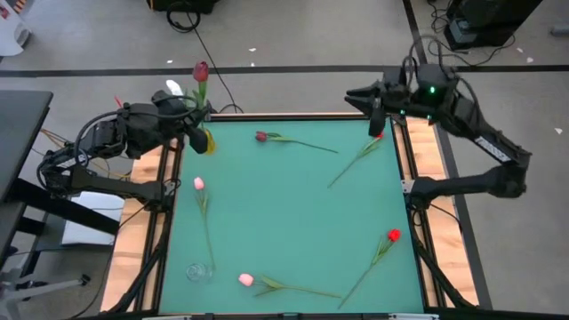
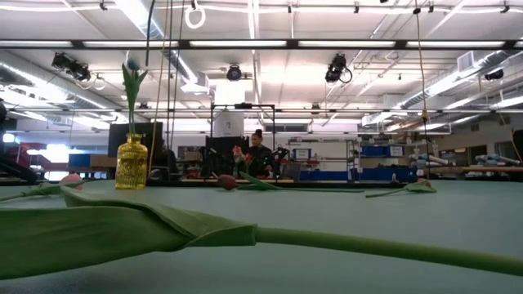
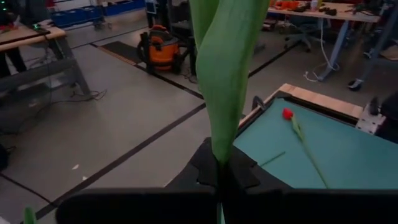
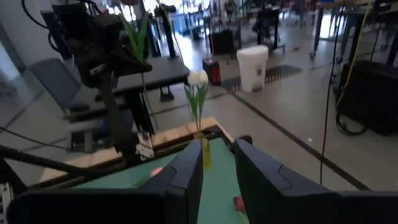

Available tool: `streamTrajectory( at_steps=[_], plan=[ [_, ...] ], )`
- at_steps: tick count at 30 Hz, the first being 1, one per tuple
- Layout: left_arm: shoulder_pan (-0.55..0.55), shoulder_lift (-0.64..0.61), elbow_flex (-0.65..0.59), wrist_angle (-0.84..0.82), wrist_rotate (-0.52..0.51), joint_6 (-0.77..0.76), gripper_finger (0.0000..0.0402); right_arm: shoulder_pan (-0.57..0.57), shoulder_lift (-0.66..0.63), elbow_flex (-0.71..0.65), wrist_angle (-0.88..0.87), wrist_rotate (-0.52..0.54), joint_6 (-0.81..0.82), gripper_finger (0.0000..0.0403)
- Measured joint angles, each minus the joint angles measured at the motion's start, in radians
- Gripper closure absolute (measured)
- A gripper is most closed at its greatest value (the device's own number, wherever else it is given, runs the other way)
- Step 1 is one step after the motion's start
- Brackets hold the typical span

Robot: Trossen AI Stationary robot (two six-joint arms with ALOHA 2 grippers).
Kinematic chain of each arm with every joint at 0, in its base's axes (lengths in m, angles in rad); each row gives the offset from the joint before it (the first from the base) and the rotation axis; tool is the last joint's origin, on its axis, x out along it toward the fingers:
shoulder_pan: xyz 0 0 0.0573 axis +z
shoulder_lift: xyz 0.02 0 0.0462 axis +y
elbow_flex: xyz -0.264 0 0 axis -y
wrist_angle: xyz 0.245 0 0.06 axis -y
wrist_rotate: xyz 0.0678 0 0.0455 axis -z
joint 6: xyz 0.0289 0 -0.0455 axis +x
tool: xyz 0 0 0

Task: Sort flowers into vase by color
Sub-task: Put the bottom dark red flower into the yellow vase

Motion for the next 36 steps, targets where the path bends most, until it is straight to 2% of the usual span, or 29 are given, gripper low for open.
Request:
streamTrajectory(
  at_steps=[5,10,14,25,36],
  plan=[
    [0.000,0.010,0.000,0.011,0.044,0.004,0.0400,0.020,-0.095,-0.191,0.136,0.038,0.012,0.0300],
    [0.000,0.023,0.000,0.016,0.074,0.002,0.0400,0.021,-0.136,-0.281,0.184,0.061,0.039,0.0300],
    [-0.004,0.054,0.000,0.055,0.088,0.010,0.0400,0.021,-0.139,-0.286,0.197,0.062,0.045,0.0300],
    [-0.012,0.150,0.000,0.184,0.150,0.168,0.0400,0.021,-0.132,-0.286,0.203,0.059,0.032,0.0300],
    [0.014,0.119,0.000,0.188,0.235,0.248,0.0400,0.021,-0.108,-0.286,0.202,0.058,0.031,0.0300]
  ],
)
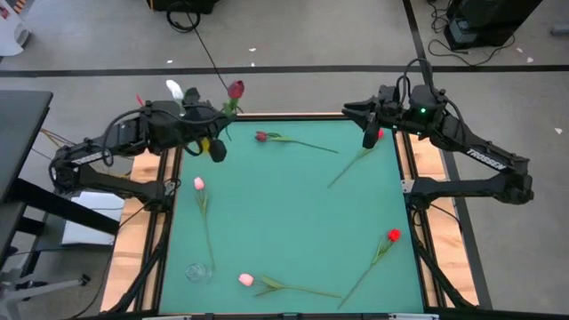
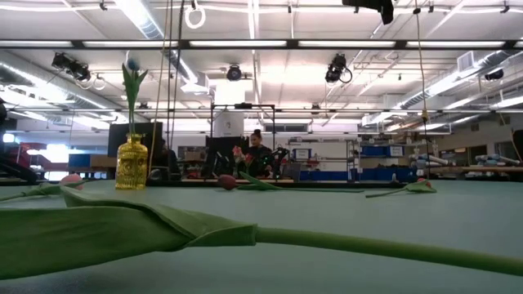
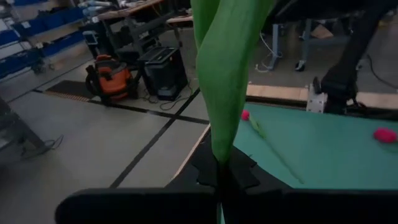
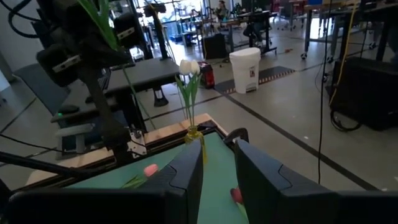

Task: Sort flowers into vase by color
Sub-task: Put the bottom dark red flower into the yellow vase

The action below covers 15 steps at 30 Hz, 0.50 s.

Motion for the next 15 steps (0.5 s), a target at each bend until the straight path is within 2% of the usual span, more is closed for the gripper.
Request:
streamTrajectory(
  at_steps=[5,9,12,15],
  plan=[
    [0.055,-0.056,0.000,-0.054,0.012,0.043,0.0400,0.000,0.002,0.000,0.001,-0.011,0.007,0.0300],
    [0.139,-0.101,0.000,-0.104,0.100,0.063,0.0400,0.000,0.002,0.000,0.021,-0.082,0.004,0.0300],
    [0.206,-0.123,0.000,-0.125,0.168,0.071,0.0400,0.000,0.002,0.000,0.051,-0.206,-0.031,0.0300],
    [0.265,-0.145,-0.021,-0.110,0.242,0.071,0.0400,0.000,-0.002,0.000,0.061,-0.428,-0.123,0.0300]
  ],
)
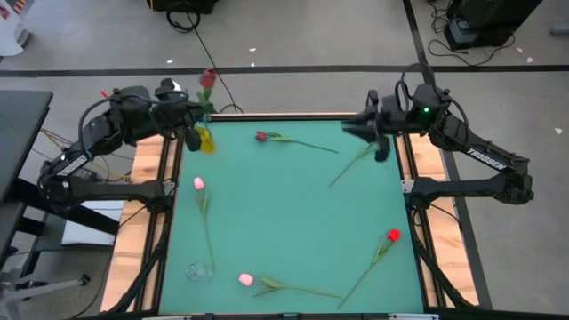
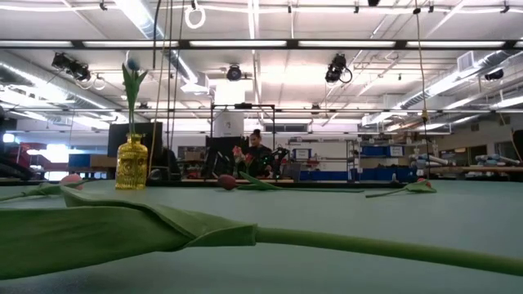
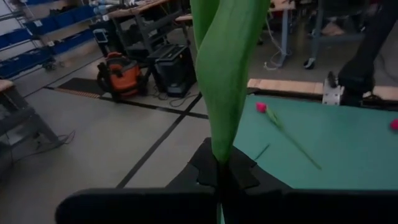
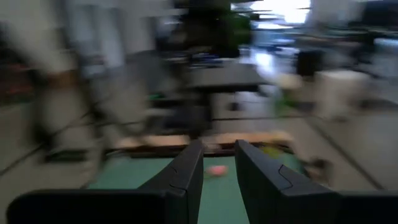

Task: Sort flowers into vase by color
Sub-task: Put the bottom dark red flower into the yellow vase

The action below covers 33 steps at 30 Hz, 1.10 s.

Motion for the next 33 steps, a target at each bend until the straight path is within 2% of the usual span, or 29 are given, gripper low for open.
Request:
streamTrajectory(
  at_steps=[2,3,7,11,24,33],
  plan=[
    [0.027,-0.028,-0.059,0.045,0.053,-0.001,0.0400,0.002,-0.002,0.000,-0.004,-0.088,0.016,0.0300],
    [0.038,-0.044,-0.096,0.075,0.066,-0.004,0.0400,0.001,-0.005,0.000,-0.012,-0.100,0.034,0.0300],
    [0.076,-0.108,-0.254,0.210,0.071,-0.084,0.0400,0.009,-0.018,0.000,-0.022,-0.095,0.047,0.0300],
    [0.081,-0.149,-0.347,0.309,0.101,-0.156,0.0400,0.012,-0.019,0.000,-0.019,-0.088,0.047,0.0300],
    [0.107,-0.167,-0.346,0.269,0.107,-0.094,0.0396,0.011,-0.015,0.000,-0.017,-0.086,0.050,0.0300],
    [0.223,-0.158,-0.490,0.359,0.104,-0.105,0.0400,0.011,-0.015,0.000,-0.015,-0.086,0.050,0.0300]
  ],
)
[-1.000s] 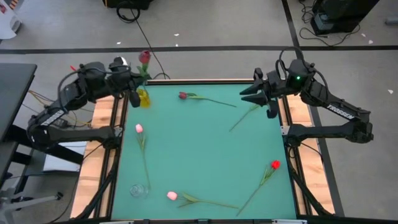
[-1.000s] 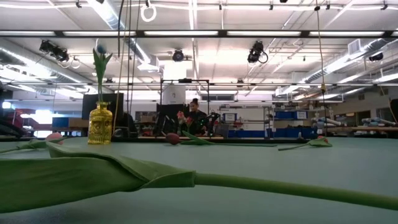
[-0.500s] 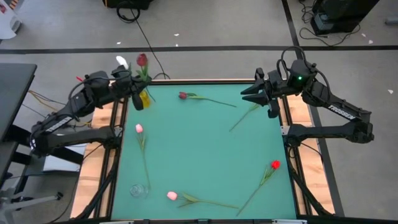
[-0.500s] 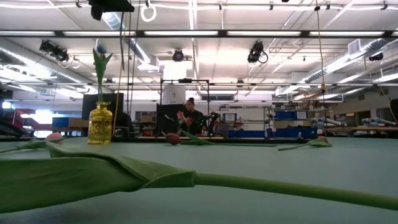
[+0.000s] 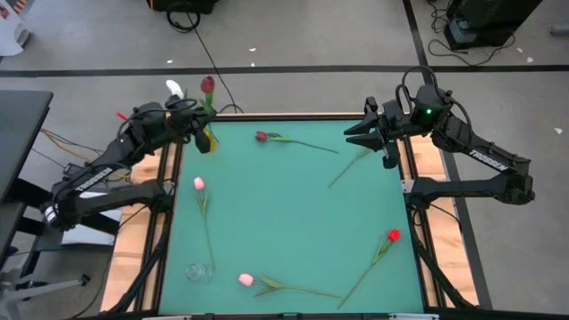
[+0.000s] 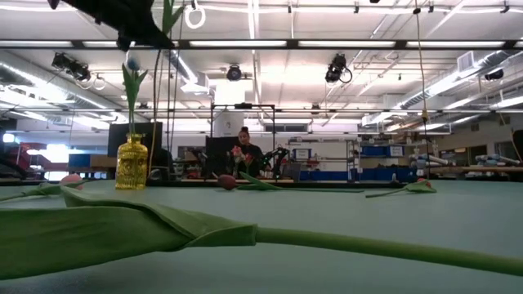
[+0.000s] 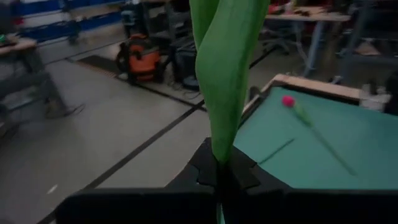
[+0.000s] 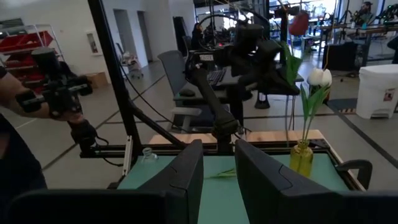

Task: Sort flowers into vase by color
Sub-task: Put the bottom dark red flower into the yellow vase

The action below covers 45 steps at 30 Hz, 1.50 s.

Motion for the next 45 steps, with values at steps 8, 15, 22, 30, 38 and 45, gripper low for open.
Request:
streamTrajectory(
  at_steps=[8,15,22,30,38,45],
  plan=[
    [0.078,0.027,0.000,0.036,-0.044,0.004,0.0400,0.000,0.000,0.000,0.000,0.000,0.000,0.0300],
    [0.140,0.027,0.001,0.041,-0.156,0.028,0.0400,0.000,0.000,0.000,0.000,0.000,0.000,0.0300],
    [0.172,0.034,0.001,0.025,-0.179,-0.014,0.0400,0.000,0.000,0.000,0.000,0.000,0.000,0.0300],
    [0.201,0.068,0.001,0.011,-0.194,-0.014,0.0400,0.000,0.000,0.000,0.000,0.000,0.000,0.0300],
    [0.241,0.120,0.001,0.013,-0.194,-0.042,0.0400,0.000,0.000,0.000,0.000,0.000,0.000,0.0300],
    [0.244,0.140,-0.011,0.030,-0.192,-0.103,0.0400,0.000,0.000,0.000,0.000,0.000,0.000,0.0300]
  ],
)
